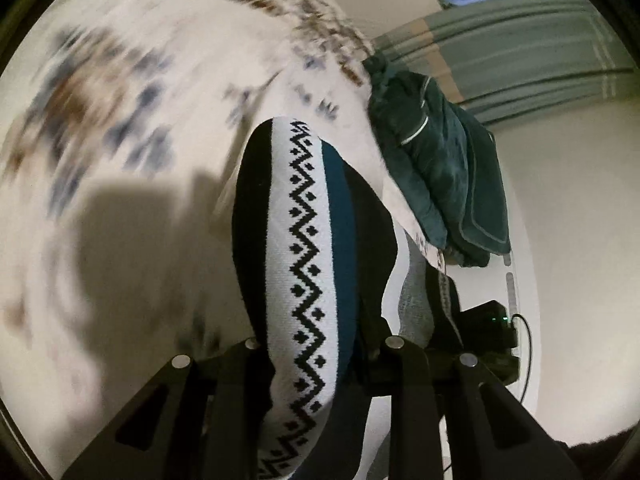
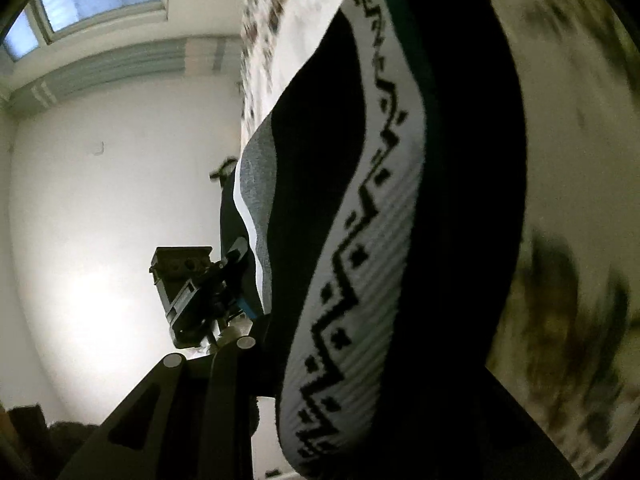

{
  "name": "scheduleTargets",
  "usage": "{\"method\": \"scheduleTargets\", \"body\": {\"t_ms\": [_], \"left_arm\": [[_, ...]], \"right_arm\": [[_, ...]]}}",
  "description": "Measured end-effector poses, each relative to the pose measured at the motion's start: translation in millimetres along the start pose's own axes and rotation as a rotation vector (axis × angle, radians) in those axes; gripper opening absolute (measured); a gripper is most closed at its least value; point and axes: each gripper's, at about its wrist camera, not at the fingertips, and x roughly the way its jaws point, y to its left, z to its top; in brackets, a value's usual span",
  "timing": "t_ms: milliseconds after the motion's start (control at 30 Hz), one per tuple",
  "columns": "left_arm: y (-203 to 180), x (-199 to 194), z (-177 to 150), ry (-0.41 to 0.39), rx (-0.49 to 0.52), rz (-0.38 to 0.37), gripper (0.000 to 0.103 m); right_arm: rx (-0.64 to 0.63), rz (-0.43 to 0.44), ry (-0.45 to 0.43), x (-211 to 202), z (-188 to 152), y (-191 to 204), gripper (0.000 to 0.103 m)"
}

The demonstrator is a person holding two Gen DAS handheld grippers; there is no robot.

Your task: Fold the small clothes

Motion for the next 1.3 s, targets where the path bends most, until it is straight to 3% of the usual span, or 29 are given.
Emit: {"method": "scheduleTargets", "body": {"t_ms": [200, 300, 400, 533, 600, 633, 800, 967, 1067, 1100, 1133, 1200, 1300], "left_arm": [[-5, 56, 107, -0.020, 0.063, 0.022, 0.021], [3, 88, 140, -0.010, 0.078, 0.056, 0.021], [14, 116, 154, 0.023, 0.069, 0.098, 0.022], [20, 122, 154, 0.049, 0.070, 0.122, 0.025], [17, 117, 153, 0.059, 0.076, 0.147, 0.027], [15, 115, 154, 0.065, 0.080, 0.165, 0.028], [2, 98, 139, 0.039, 0.160, 0.320, 0.042], [-9, 79, 113, -0.046, 0.206, 0.454, 0.045], [-18, 72, 93, -0.098, 0.239, 0.513, 0.068], [-23, 71, 84, -0.116, 0.264, 0.545, 0.082], [-28, 72, 78, -0.118, 0.284, 0.572, 0.095], [-38, 73, 62, -0.113, 0.329, 0.643, 0.101], [-55, 71, 44, -0.113, 0.370, 0.707, 0.102]], "right_arm": [[-0.022, -0.038, -0.082, 8, 103, 21, 0.028], [-0.011, -0.082, -0.091, 21, 146, 17, 0.028], [0.007, -0.137, -0.077, 45, 167, 15, 0.028], [0.013, -0.190, -0.045, 65, 173, 22, 0.030], [0.001, -0.265, -0.035, 44, 179, 18, 0.038], [-0.002, -0.318, -0.037, 29, 200, 17, 0.043], [-0.066, -0.527, -0.053, -25, 192, 0, 0.057], [-0.115, -0.768, -0.049, -39, 145, -37, 0.063], [-0.095, -0.880, -0.065, -35, 117, -63, 0.063], [-0.087, -0.908, -0.081, -39, 107, -67, 0.066], [-0.080, -0.958, -0.116, -39, 97, -64, 0.081], [-0.085, -1.023, -0.174, -47, 81, -55, 0.103], [-0.114, -1.119, -0.270, -50, 60, -24, 0.103]]}}
